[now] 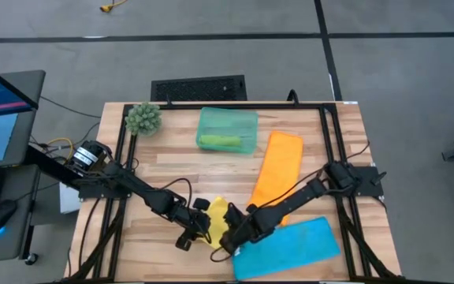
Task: Roll microfiber towels into tight, uniform cylinder then place into a basket
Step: Roll the yellow towel
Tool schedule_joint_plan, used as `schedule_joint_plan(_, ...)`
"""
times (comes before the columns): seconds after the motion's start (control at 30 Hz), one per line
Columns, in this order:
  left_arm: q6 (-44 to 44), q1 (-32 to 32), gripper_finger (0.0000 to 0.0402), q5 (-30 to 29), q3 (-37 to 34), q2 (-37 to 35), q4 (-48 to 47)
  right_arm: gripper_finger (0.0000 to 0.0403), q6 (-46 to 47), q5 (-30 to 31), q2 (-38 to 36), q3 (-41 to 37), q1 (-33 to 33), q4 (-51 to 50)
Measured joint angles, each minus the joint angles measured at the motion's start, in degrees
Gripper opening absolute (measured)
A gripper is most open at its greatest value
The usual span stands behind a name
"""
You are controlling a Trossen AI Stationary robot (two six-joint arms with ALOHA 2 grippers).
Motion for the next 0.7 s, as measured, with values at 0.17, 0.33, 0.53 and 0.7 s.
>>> schedule_joint_plan(0.17, 0.17, 0.0, 0.0153, 0.81, 0.0, 0.0, 0.04, 0.0001, -1.56, -4.75, -0.07, -3.19, -1.17, 6.58)
schedule_joint_plan(0.33, 2.63, 0.0, 0.0153, 2.38, -0.01, 0.0, 2.04, 0.0001, -4.7, -7.61, -0.4, -4.45, -3.25, 6.75)
schedule_joint_plan(0.53, 4.31, 0.0, 0.0153, 2.91, 0.0, 0.0, 2.63, 0.0, -11.23, -10.16, -0.35, -4.58, -7.93, 6.41)
schedule_joint_plan(0.7, 4.35, 0.0, 0.0153, 2.39, 0.0, 0.0, 2.67, 0.0, -15.04, -10.82, -0.28, -4.62, -10.81, 6.24)
